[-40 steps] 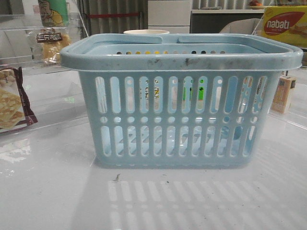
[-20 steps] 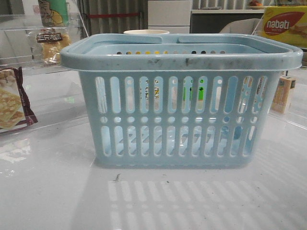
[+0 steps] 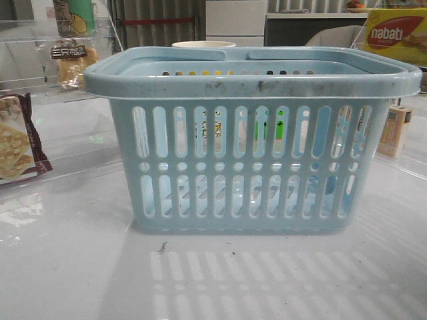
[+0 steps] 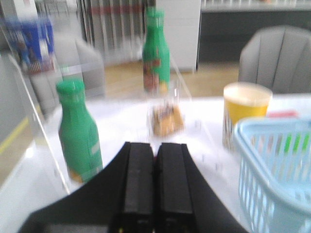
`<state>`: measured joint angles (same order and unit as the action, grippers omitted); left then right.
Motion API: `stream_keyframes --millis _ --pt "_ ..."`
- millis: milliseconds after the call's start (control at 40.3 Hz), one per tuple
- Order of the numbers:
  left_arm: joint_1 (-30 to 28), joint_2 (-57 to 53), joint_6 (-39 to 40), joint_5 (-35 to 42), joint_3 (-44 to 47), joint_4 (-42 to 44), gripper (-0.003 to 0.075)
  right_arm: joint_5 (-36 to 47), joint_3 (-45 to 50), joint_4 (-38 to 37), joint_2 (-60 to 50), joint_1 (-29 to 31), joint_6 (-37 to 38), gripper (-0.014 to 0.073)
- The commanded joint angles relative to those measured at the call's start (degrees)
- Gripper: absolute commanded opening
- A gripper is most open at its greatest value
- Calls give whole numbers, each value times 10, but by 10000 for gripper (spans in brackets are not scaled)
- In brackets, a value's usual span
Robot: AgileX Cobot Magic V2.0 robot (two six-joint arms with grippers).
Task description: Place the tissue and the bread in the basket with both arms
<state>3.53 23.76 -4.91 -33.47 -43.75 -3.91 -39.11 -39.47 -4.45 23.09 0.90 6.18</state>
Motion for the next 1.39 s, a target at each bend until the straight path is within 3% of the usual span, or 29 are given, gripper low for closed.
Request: stream_keyframes --millis 0,248,521,645,793,843,1116,1364 --pt "-1 34 3 -8 -13 -6 90 -15 -20 -10 41 0 -1 66" --pt "-1 86 3 -35 -13 -6 90 -82 -20 -35 102 0 -1 66" --pt "-1 124 1 -49 -13 -6 101 -81 4 -57 129 0 -1 75" --pt "-1 133 -12 -48 -13 -6 237 -65 20 -56 130 0 -1 198" --pt "26 139 -15 -49 -13 -9 513 -22 38 -49 130 0 -1 471" --pt "43 141 -15 -49 -13 -9 538 -15 41 -44 132 0 -1 505" --pt "157 141 -15 -44 -4 -7 484 16 8 -47 214 34 0 507" --pt "181 141 -15 -45 -4 -7 420 22 -111 -47 362 92 0 507"
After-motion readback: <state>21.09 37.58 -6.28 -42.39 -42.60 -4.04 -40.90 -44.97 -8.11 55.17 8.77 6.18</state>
